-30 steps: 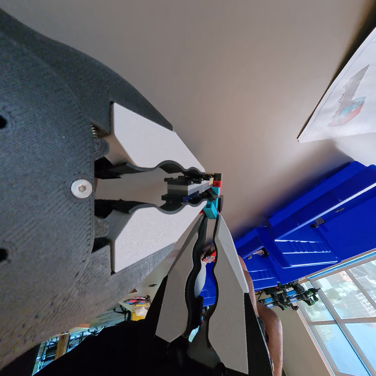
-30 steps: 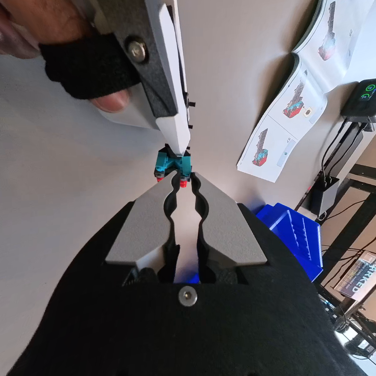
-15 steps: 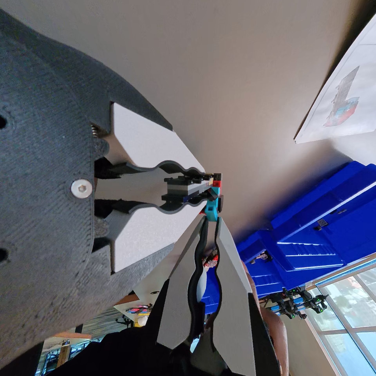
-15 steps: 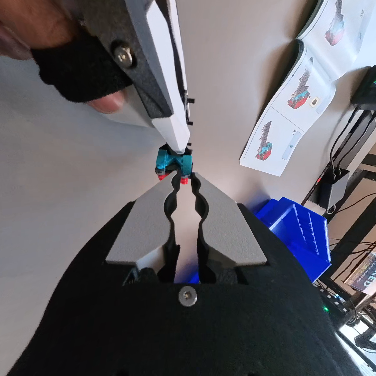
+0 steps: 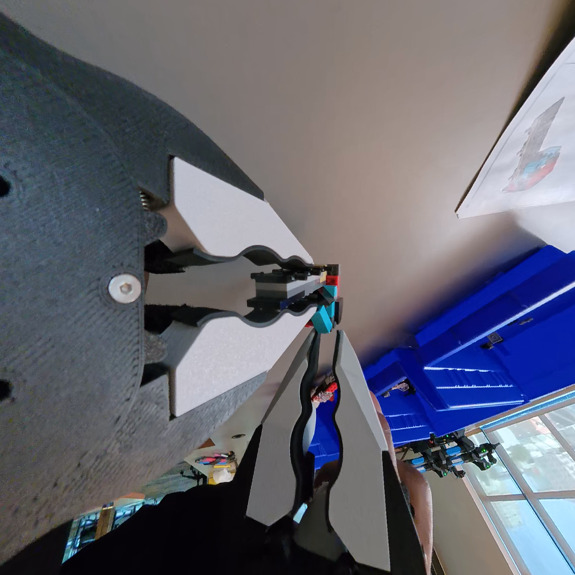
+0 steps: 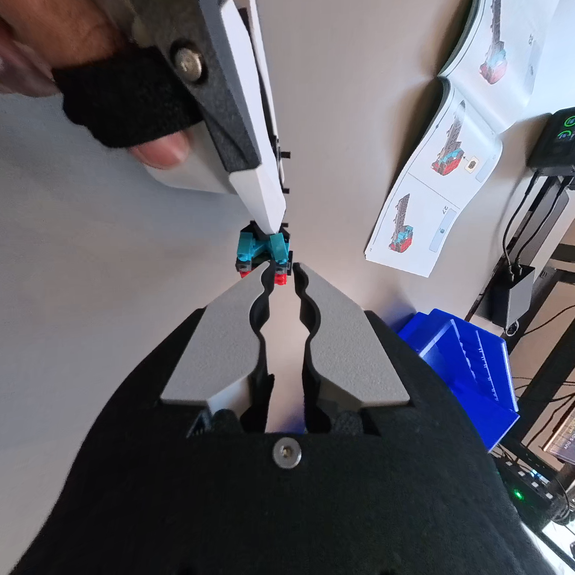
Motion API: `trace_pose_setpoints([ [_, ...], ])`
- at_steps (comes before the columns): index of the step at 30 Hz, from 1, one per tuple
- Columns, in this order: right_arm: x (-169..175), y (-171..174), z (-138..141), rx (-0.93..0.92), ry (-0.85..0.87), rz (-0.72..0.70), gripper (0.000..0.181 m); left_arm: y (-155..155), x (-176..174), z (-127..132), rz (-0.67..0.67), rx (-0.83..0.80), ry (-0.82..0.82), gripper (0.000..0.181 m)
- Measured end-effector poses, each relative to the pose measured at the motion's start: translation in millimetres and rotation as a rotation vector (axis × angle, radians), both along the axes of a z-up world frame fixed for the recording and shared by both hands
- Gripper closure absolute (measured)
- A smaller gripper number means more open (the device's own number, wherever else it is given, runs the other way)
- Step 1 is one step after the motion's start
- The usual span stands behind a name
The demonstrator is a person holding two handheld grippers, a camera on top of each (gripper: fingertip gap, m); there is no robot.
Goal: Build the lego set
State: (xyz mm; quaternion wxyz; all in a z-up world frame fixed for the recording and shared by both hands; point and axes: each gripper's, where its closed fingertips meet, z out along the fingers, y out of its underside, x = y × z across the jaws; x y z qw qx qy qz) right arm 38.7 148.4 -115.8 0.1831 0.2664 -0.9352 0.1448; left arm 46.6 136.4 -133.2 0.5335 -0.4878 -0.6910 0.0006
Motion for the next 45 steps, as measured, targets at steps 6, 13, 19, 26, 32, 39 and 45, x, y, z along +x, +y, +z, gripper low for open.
trace_pose_setpoints([
  [6,2,-1,-1,-0.058,-0.058,0.039,0.167,0,1,-1,-0.003,0.035,-0.014,0.161],
  [13,7,-2,0,-0.124,-0.128,0.089,0.167,1,3,-1,-0.011,0.088,-0.029,0.161],
  [19,8,-1,-2,-0.141,-0.149,0.117,0.167,3,4,1,-0.021,0.129,-0.035,0.162],
  [26,8,-1,0,-0.172,-0.175,0.122,0.171,4,4,1,-0.025,0.133,-0.037,0.161],
  [32,10,-2,0,-0.182,-0.180,0.128,0.172,2,4,1,-0.025,0.115,-0.033,0.161],
  [39,8,0,4,-0.132,-0.152,0.077,0.172,2,4,1,-0.030,0.068,-0.021,0.161],
  [45,5,6,6,-0.044,-0.141,0.020,0.173,0,4,2,-0.032,0.022,-0.012,0.161],
])
